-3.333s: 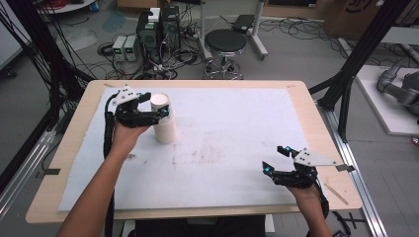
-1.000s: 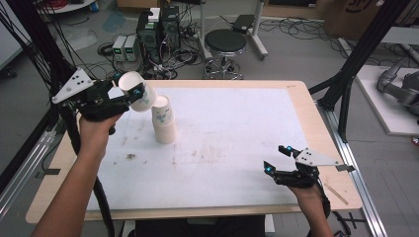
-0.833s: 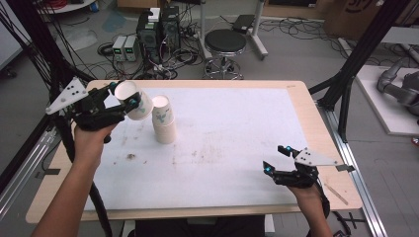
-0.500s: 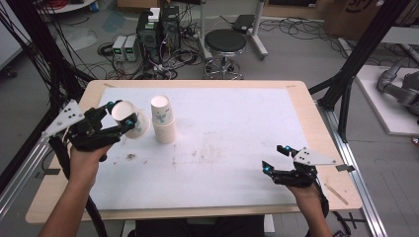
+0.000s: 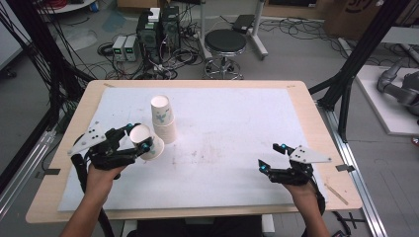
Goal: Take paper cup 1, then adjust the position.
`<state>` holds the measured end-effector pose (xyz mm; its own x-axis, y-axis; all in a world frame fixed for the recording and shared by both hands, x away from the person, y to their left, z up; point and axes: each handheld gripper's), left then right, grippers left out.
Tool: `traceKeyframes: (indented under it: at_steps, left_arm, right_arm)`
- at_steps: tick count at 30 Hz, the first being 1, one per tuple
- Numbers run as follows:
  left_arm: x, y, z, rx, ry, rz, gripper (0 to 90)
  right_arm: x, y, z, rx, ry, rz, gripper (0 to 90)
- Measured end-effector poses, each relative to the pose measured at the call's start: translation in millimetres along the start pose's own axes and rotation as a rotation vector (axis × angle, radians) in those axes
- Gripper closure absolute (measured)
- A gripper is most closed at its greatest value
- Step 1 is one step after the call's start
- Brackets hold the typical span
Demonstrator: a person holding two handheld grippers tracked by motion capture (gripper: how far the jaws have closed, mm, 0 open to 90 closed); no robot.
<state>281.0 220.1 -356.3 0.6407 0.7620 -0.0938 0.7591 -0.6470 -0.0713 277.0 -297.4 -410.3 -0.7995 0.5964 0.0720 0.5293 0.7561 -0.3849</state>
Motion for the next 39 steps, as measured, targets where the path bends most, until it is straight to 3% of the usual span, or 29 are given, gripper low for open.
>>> traceKeyframes:
  at_steps: [9,23,28,35,39]
  left_arm:
    - [-12.3,17.6,2.7,-0.002,-0.007,0.085,34.7]
    - [-38.7,57.9,1.9,0.045,0.042,0.214,34.8]
    - [-47.1,71.6,6.2,0.068,0.032,0.247,34.8]
    - [-53.7,78.9,12.9,0.080,0.021,0.277,34.8]
    - [-57.2,79.9,19.4,0.098,0.029,0.285,34.8]
  right_arm:
    - [3.8,-1.6,-2.5,-0.011,-0.017,-0.019,20.0]
    - [17.6,25.6,-15.3,0.007,-0.039,-0.179,19.9]
    - [22.7,31.9,-28.2,-0.002,-0.069,-0.245,19.9]
    - [27.8,41.1,-37.3,-0.004,-0.095,-0.293,19.9]
    - [35.6,52.7,-39.8,-0.002,-0.104,-0.344,19.9]
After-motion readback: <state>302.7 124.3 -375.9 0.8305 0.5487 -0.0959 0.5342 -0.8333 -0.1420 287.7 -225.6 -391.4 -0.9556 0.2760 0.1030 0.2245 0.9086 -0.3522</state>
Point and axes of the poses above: each handheld gripper's, and its own axes: y roughly forward along the jaws, z roughly out of its underside, x roughly to its left, and after that the axes turned 11 degrees about -z, right-handed
